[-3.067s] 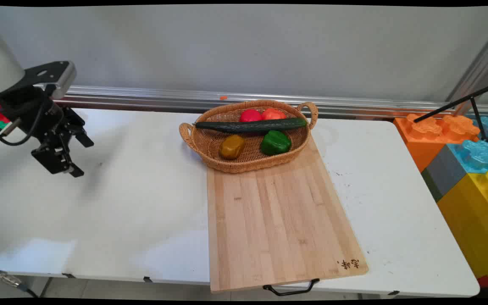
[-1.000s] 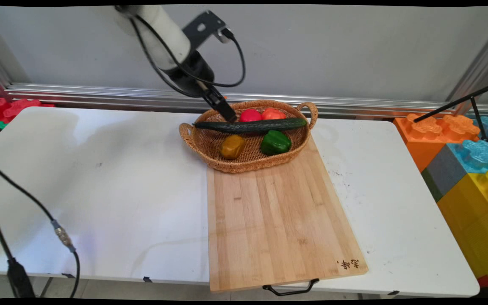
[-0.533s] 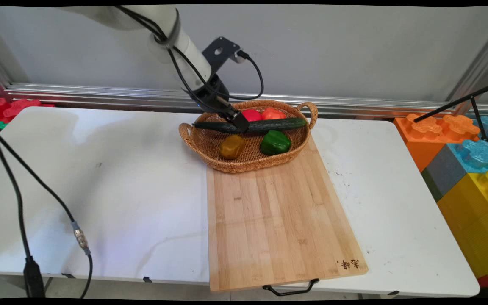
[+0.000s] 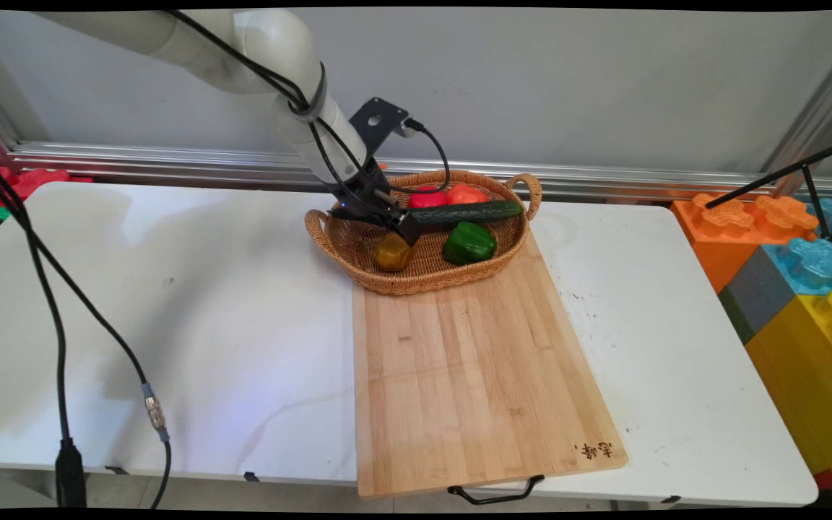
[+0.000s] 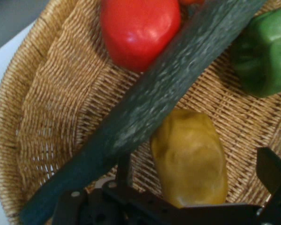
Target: Pick up the potato from the vegetable basket, then place the picked object on the cutting board
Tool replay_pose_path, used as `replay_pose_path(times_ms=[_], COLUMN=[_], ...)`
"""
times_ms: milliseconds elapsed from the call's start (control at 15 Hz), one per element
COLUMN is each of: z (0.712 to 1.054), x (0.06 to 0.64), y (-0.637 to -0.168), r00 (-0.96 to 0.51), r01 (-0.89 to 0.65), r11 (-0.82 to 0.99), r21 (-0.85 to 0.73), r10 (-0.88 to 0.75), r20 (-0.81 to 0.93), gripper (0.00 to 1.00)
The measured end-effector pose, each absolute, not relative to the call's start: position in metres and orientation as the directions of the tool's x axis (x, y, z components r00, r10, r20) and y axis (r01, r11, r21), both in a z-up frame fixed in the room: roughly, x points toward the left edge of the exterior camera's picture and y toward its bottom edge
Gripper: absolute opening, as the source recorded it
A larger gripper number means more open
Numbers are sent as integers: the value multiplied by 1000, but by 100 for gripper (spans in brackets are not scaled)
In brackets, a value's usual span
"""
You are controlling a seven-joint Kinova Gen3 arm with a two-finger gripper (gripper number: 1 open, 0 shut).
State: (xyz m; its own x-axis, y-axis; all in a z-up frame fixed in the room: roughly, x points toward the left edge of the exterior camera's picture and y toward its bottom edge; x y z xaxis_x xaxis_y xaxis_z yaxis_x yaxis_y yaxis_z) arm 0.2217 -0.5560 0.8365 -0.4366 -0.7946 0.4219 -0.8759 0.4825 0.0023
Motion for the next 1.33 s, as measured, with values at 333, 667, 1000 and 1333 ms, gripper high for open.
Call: replay_pose_path(times_ms=[333,667,1000,1333], z=[819,811,808,814], x=[217,216,215,212], y=[-557,-558,-558,-555], r00=[-405,-389,-383,-384], r01=[-894,-904,-909,-907], r11=[448,427,418,422], r21=[11,3,0,4], r10=[-818,-828,-833,-830], r20=[408,403,400,403], gripper=[100,100,0,0])
